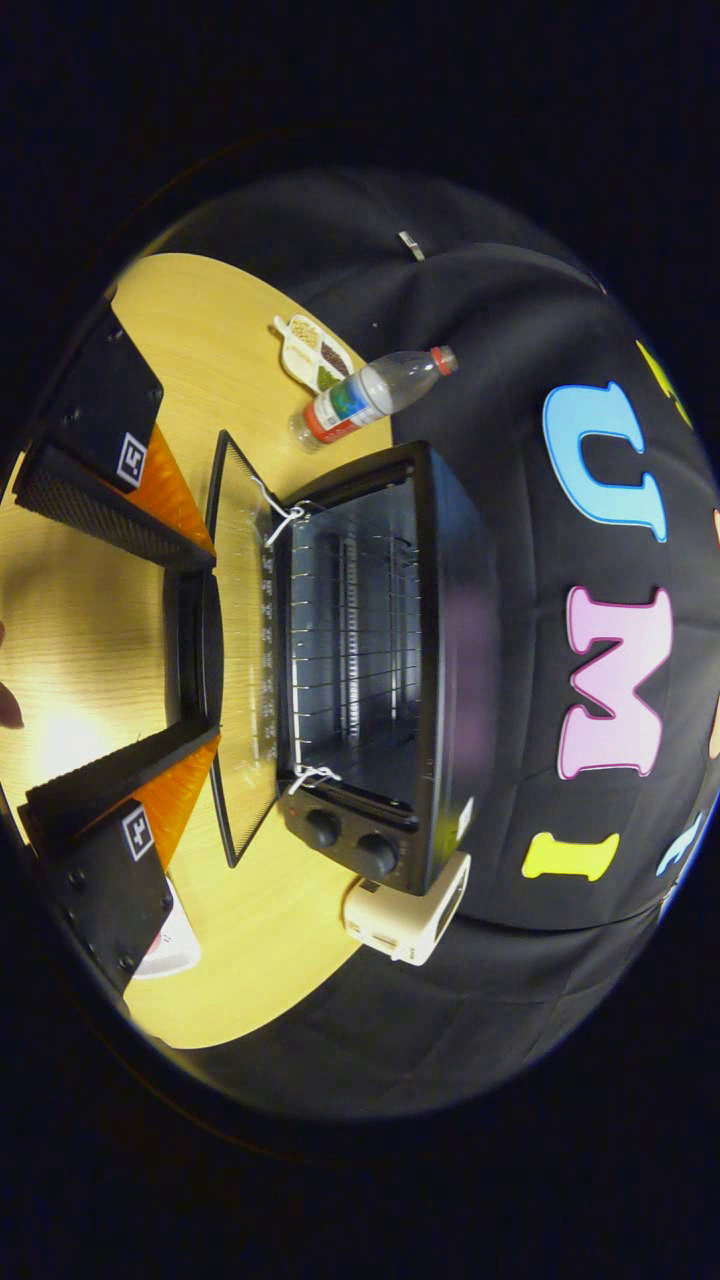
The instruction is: Open the toaster oven, put the food inside, and close the toaster oven door.
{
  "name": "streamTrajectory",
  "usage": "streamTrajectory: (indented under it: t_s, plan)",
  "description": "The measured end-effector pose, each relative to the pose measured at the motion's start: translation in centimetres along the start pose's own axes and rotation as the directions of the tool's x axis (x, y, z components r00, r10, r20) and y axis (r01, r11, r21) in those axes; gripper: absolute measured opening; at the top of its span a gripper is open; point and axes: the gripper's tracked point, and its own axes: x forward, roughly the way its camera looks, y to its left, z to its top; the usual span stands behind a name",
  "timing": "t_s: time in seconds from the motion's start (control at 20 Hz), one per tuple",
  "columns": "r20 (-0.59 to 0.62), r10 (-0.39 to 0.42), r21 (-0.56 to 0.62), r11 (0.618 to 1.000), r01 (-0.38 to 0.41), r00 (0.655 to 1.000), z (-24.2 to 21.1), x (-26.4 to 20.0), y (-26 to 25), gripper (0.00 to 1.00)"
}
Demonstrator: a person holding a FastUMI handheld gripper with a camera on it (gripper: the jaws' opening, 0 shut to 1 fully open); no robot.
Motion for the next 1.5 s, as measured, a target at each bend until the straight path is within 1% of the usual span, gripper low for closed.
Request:
streamTrajectory:
  t_s: [0.15,0.25,0.4,0.5,0.6,0.75,0.9,1.05,1.15,1.25,1.35,1.4,1.5]
  plan:
    - [-0.084,-0.02,-0.032,0.999,0.018,0.996,-3.2,0.2,-0.6,0.99]
    - [-0.1,-0.007,-0.035,0.999,0.004,0.995,-4.0,-0.3,-0.5,0.99]
    - [-0.103,0.043,-0.023,0.999,-0.046,0.994,-3.3,-2.1,-0.7,0.99]
    - [-0.084,0.084,-0.039,0.995,-0.087,0.993,-1.8,-4.2,-1.4,0.99]
    - [-0.094,0.118,-0.066,0.99,-0.124,0.989,-0.6,-6.3,-3.3,0.99]
    - [-0.162,0.16,-0.049,0.984,-0.169,0.974,0.0,-8.7,-7.5,0.99]
    - [-0.273,0.167,-0.037,0.982,-0.184,0.947,-0.6,-10.1,-13.4,0.99]
    - [-0.366,0.148,-0.039,0.984,-0.174,0.919,-1.9,-10.2,-20.1,0.98]
    - [-0.425,0.143,-0.003,0.987,-0.159,0.894,-3.1,-9.8,-23.8,0.98]
    - [-0.471,0.137,0.022,0.989,-0.144,0.871,-4.5,-8.5,-27.0,0.99]
    - [-0.524,0.11,0.036,0.994,-0.107,0.844,-6.5,-6.9,-30.0,0.99]
    - [-0.549,0.104,0.043,0.994,-0.096,0.829,-7.5,-6.1,-30.9,0.99]
    - [-0.593,0.117,0.071,0.993,-0.093,0.797,-9.3,-4.5,-32.1,0.99]
